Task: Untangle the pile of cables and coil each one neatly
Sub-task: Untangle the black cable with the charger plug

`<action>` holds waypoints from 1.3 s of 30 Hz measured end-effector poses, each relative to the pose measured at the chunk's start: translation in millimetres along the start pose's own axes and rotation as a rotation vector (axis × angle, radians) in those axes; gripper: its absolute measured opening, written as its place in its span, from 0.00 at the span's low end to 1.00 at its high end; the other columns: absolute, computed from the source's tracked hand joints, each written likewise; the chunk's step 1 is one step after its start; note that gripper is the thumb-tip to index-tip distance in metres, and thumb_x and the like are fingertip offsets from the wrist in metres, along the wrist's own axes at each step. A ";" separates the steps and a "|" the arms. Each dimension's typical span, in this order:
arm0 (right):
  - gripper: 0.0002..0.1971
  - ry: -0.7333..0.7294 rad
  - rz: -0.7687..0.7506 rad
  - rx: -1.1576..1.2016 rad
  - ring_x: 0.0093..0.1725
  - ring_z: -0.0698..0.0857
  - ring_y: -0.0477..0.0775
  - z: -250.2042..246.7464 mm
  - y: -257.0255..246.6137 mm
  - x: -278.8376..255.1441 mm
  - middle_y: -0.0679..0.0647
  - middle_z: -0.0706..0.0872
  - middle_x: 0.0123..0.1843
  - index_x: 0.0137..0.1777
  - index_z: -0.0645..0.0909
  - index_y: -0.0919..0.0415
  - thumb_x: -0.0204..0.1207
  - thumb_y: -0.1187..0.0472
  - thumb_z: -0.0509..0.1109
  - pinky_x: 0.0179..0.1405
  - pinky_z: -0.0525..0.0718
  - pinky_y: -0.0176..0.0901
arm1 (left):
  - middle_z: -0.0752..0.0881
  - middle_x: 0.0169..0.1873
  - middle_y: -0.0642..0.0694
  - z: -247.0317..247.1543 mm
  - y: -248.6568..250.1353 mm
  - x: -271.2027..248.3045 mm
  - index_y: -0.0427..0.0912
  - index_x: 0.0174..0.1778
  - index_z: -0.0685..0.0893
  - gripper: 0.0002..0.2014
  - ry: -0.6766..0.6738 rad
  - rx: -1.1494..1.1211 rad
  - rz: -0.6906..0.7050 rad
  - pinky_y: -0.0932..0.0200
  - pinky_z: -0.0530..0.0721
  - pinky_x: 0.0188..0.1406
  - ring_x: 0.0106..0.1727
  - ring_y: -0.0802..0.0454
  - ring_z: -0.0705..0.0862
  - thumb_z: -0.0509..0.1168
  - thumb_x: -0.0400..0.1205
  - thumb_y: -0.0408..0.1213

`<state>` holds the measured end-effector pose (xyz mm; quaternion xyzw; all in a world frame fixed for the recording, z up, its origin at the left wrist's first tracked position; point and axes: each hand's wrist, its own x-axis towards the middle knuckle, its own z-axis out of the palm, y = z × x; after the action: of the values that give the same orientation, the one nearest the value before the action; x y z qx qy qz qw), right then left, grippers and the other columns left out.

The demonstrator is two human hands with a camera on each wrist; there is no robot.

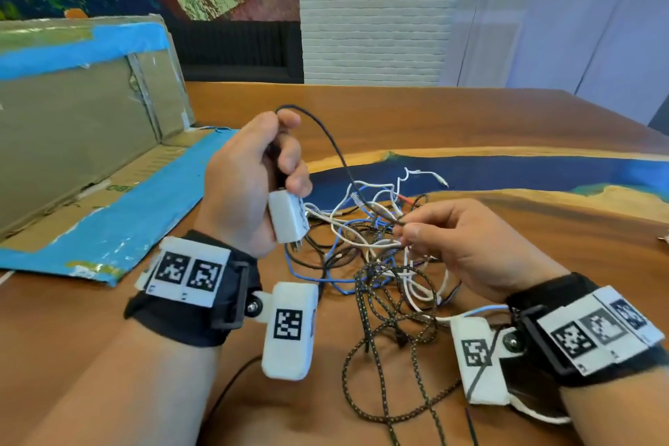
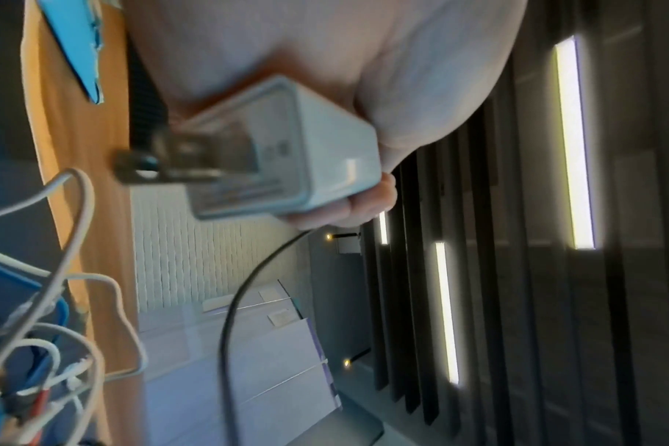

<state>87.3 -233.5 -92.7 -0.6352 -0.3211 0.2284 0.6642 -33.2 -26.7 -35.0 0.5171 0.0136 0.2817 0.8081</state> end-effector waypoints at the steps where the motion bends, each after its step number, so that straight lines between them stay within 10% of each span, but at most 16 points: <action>1: 0.06 0.037 -0.021 0.054 0.40 0.88 0.53 2.0 0.3 1.1 0.60 0.91 0.40 0.41 0.91 0.65 0.67 0.64 0.75 0.43 0.91 0.44 | 0.67 0.24 0.50 0.8 -3.0 -0.9 0.43 0.45 0.81 0.14 -0.033 0.080 -0.027 0.61 0.67 0.22 0.20 0.53 0.67 0.53 0.92 0.40; 7: 0.08 0.146 -0.240 0.639 0.38 0.90 0.54 3.0 -22.7 -0.6 0.56 0.82 0.31 0.47 0.78 0.63 0.82 0.60 0.60 0.45 0.92 0.48 | 0.65 0.21 0.51 15.4 -31.0 -17.2 0.38 0.59 0.89 0.10 -0.381 0.595 -0.352 0.61 0.66 0.19 0.20 0.54 0.64 0.66 0.88 0.37; 11: 0.07 0.093 -0.269 0.598 0.55 0.92 0.58 4.4 -24.6 -3.0 0.58 0.88 0.43 0.51 0.77 0.60 0.85 0.61 0.58 0.44 0.92 0.50 | 0.65 0.20 0.47 22.8 -40.5 -20.4 0.36 0.46 0.90 0.09 -0.440 0.744 -0.286 0.60 0.64 0.22 0.20 0.52 0.63 0.69 0.87 0.38; 14: 0.18 0.110 -0.205 0.418 0.56 0.87 0.56 9.8 -17.1 -1.3 0.60 0.84 0.57 0.67 0.79 0.57 0.77 0.64 0.69 0.37 0.91 0.53 | 0.72 0.24 0.47 24.0 -35.2 -16.7 0.41 0.39 0.84 0.12 -0.239 0.531 -0.144 0.62 0.62 0.20 0.17 0.54 0.66 0.63 0.89 0.34; 17: 0.28 -0.010 -0.095 0.337 0.41 0.85 0.55 18.0 -7.8 -3.0 0.58 0.83 0.45 0.73 0.75 0.58 0.74 0.69 0.78 0.33 0.88 0.50 | 0.78 0.29 0.48 21.3 -23.3 -11.4 0.44 0.40 0.81 0.13 -0.114 0.225 -0.033 0.63 0.63 0.20 0.17 0.54 0.68 0.58 0.91 0.36; 20: 0.25 -0.161 -0.020 0.230 0.36 0.87 0.59 24.8 -2.1 -8.4 0.61 0.84 0.35 0.71 0.77 0.59 0.73 0.67 0.74 0.41 0.88 0.44 | 0.81 0.32 0.47 18.8 -13.7 -12.6 0.45 0.43 0.81 0.11 -0.160 0.085 0.061 0.63 0.67 0.19 0.18 0.54 0.71 0.58 0.90 0.39; 24: 0.20 -0.159 0.000 0.224 0.49 0.91 0.61 27.6 1.9 -6.7 0.65 0.91 0.45 0.68 0.84 0.50 0.77 0.65 0.76 0.58 0.88 0.50 | 0.86 0.36 0.47 19.8 -9.2 -19.0 0.46 0.45 0.83 0.11 -0.312 -0.024 0.061 0.64 0.70 0.19 0.16 0.55 0.74 0.57 0.88 0.41; 28: 0.09 0.057 -0.007 0.215 0.46 0.86 0.62 23.2 9.2 4.2 0.65 0.91 0.49 0.56 0.90 0.61 0.84 0.67 0.68 0.56 0.81 0.52 | 0.87 0.36 0.46 23.4 -9.4 -23.8 0.46 0.44 0.84 0.11 -0.390 -0.061 0.022 0.64 0.69 0.18 0.16 0.55 0.75 0.58 0.86 0.41; 33: 0.27 0.087 -0.016 0.333 0.75 0.81 0.63 13.7 8.9 6.5 0.65 0.84 0.73 0.70 0.86 0.53 0.68 0.58 0.75 0.71 0.78 0.63 | 0.89 0.40 0.43 23.6 -11.2 -21.8 0.46 0.44 0.84 0.10 -0.338 -0.015 0.007 0.64 0.70 0.18 0.18 0.53 0.76 0.59 0.85 0.41; 39: 0.22 0.169 -0.080 0.213 0.54 0.80 0.55 16.2 0.0 3.8 0.57 0.83 0.53 0.59 0.92 0.49 0.86 0.41 0.59 0.50 0.77 0.53 | 0.91 0.45 0.38 27.1 -20.5 -24.1 0.40 0.49 0.81 0.11 -0.305 0.264 -0.082 0.60 0.67 0.18 0.21 0.48 0.78 0.55 0.91 0.35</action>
<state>78.2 -219.5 -92.4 -0.5647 -0.2630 0.1803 0.7612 -35.8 -66.7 -46.2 0.6543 -0.0513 0.1628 0.7367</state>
